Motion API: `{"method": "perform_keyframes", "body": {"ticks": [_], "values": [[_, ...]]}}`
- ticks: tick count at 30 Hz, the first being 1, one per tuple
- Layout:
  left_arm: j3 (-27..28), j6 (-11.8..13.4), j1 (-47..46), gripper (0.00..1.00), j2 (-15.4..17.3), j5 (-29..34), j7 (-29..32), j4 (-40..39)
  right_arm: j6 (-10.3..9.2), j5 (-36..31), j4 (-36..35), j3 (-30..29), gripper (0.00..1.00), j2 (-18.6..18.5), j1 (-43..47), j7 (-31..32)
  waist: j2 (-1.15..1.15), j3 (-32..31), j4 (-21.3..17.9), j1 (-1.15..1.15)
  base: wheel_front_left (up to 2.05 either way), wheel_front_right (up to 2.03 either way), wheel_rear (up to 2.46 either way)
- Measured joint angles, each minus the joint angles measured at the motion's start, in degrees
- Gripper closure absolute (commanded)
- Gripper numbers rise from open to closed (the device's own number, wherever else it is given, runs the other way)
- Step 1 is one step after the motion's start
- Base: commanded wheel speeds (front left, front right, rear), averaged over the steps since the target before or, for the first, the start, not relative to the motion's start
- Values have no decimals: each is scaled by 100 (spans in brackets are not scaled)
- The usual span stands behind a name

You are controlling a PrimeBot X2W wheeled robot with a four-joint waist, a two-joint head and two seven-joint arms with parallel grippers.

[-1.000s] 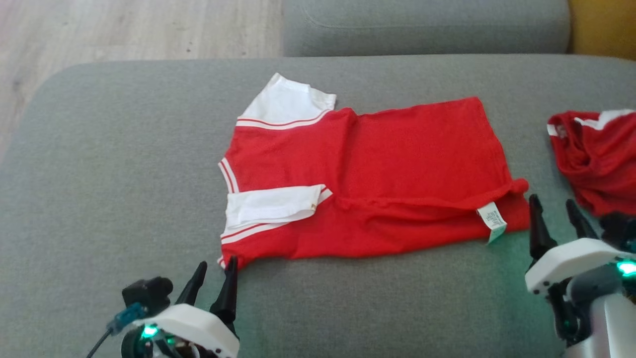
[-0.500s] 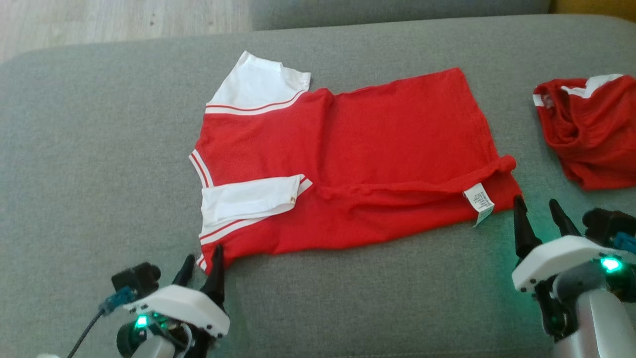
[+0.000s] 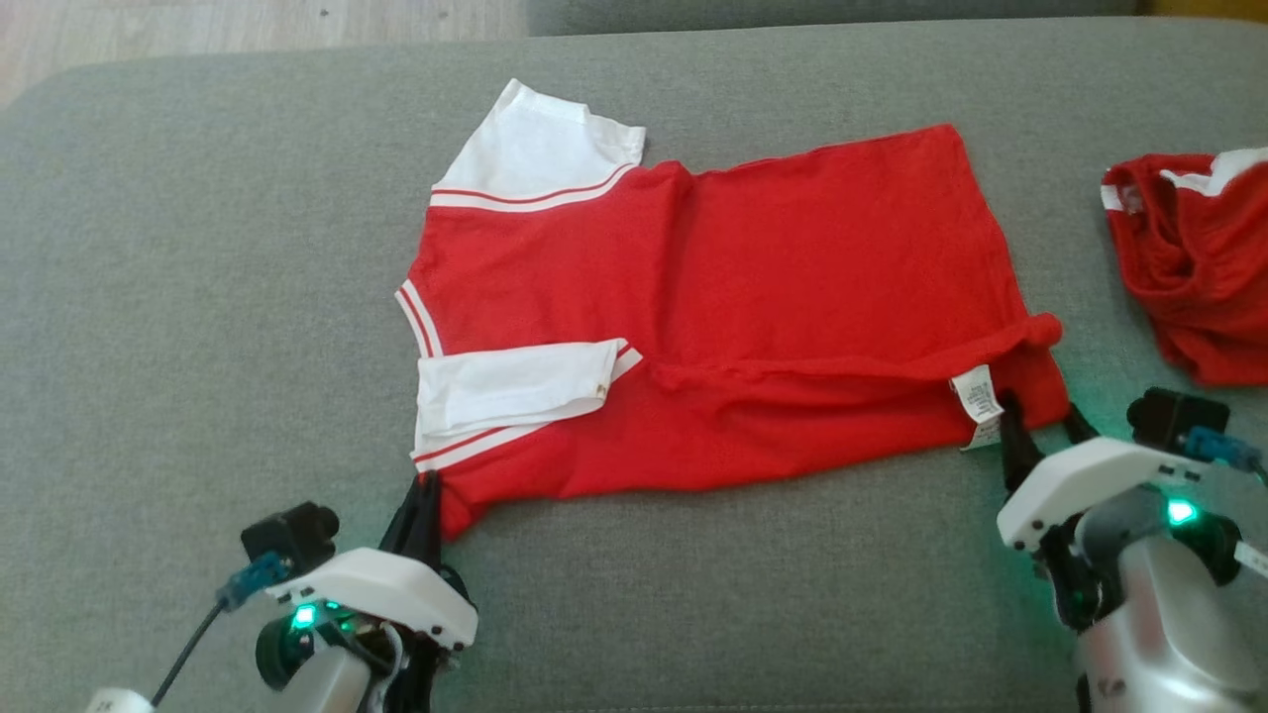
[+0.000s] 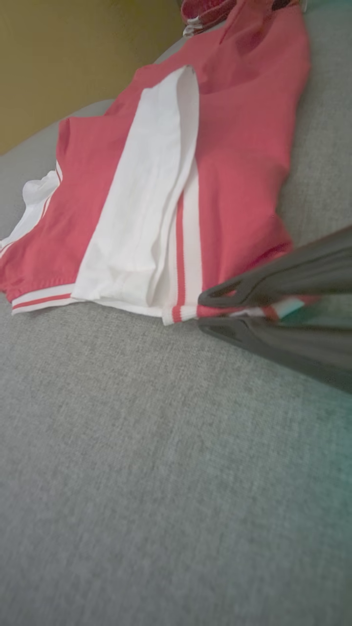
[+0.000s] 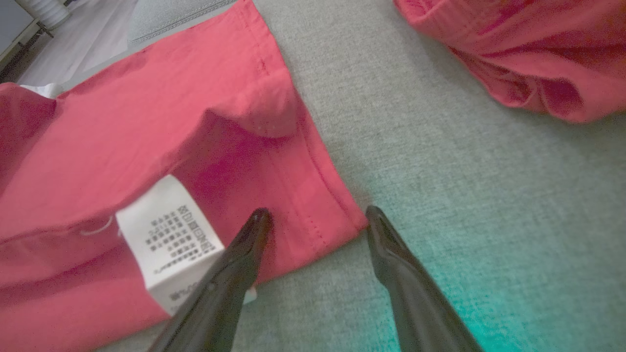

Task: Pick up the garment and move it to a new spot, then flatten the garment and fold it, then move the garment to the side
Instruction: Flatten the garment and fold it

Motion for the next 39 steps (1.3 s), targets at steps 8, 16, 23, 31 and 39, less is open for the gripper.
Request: {"method": "perform_keyframes", "body": {"ticks": [8,16,23,31,39], "values": [[-64,-56,2,100,2,18,-203,-83,0,269,664,-89,100,-13,-402,-57,0,-169,72,0,0,0,0],[-92,-51,7,100,404,221,-44,-802,0,378,388,-177,100,-9,-402,192,0,-562,15,0,0,0,0],[-119,4,26,100,1023,268,616,-1499,0,550,-314,-224,100,-8,-348,764,0,-842,-87,0,0,0,0],[-266,99,781,100,1488,149,1371,-1850,0,858,-932,-166,100,3,673,1115,0,-937,-223,-1,0,0,0],[-221,264,1120,100,1456,14,1259,-1725,0,1178,-1141,64,82,19,1424,842,0,-869,-335,-1,0,0,0]]}}
